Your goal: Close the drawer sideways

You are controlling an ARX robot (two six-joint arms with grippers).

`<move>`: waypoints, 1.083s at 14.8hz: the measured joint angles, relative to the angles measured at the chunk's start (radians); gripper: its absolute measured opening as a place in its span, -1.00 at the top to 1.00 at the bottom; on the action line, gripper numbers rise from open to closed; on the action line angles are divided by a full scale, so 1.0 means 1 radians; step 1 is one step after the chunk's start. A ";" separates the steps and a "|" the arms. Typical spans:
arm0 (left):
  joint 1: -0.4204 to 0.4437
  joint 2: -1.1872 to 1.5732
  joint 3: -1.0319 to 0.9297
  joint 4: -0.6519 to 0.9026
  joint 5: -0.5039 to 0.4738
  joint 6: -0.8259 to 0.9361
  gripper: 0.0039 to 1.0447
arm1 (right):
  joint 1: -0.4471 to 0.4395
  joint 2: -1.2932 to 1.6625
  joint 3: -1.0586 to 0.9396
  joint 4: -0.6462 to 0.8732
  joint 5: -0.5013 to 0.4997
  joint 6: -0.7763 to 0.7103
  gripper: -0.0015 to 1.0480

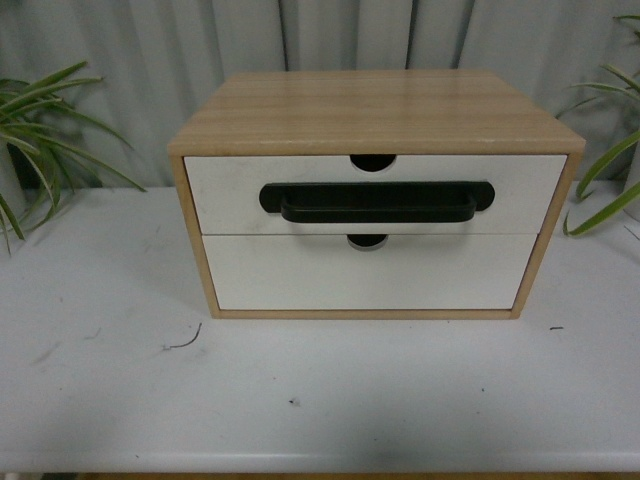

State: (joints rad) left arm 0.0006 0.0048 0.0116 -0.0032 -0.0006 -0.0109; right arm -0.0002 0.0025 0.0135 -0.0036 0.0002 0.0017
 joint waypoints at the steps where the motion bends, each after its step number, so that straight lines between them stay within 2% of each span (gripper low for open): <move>1: 0.000 0.000 0.000 0.000 0.000 0.000 0.97 | 0.000 0.000 0.000 0.000 0.000 0.000 0.96; 2: 0.000 0.000 0.000 0.000 0.000 0.000 0.97 | 0.000 0.000 0.000 0.000 0.000 -0.002 0.87; 3: 0.000 0.000 0.000 0.000 0.000 0.000 0.85 | 0.000 0.000 0.000 0.000 0.000 -0.002 0.70; 6: 0.000 0.000 0.000 0.000 0.000 0.000 0.15 | 0.000 0.000 0.000 0.000 0.000 -0.002 0.04; 7: 0.000 0.000 0.000 0.000 0.000 0.000 -0.13 | 0.000 0.000 0.000 0.000 0.000 -0.002 -0.24; 10: 0.000 0.000 0.000 0.000 0.000 0.000 -0.71 | 0.000 0.000 0.000 0.000 0.000 -0.002 -0.83; 11: 0.000 0.000 0.000 0.000 0.000 0.001 -0.92 | 0.000 0.000 0.000 0.000 0.000 -0.002 -0.88; 12: 0.000 0.000 0.000 0.000 0.000 0.000 -0.87 | 0.000 0.000 0.000 0.000 0.000 -0.002 -0.86; 16: 0.000 0.000 0.000 0.000 0.000 0.000 -0.88 | 0.000 0.000 0.000 0.000 0.000 -0.002 -0.88</move>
State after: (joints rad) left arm 0.0006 0.0048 0.0116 -0.0032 -0.0006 -0.0105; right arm -0.0002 0.0025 0.0135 -0.0036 0.0006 -0.0002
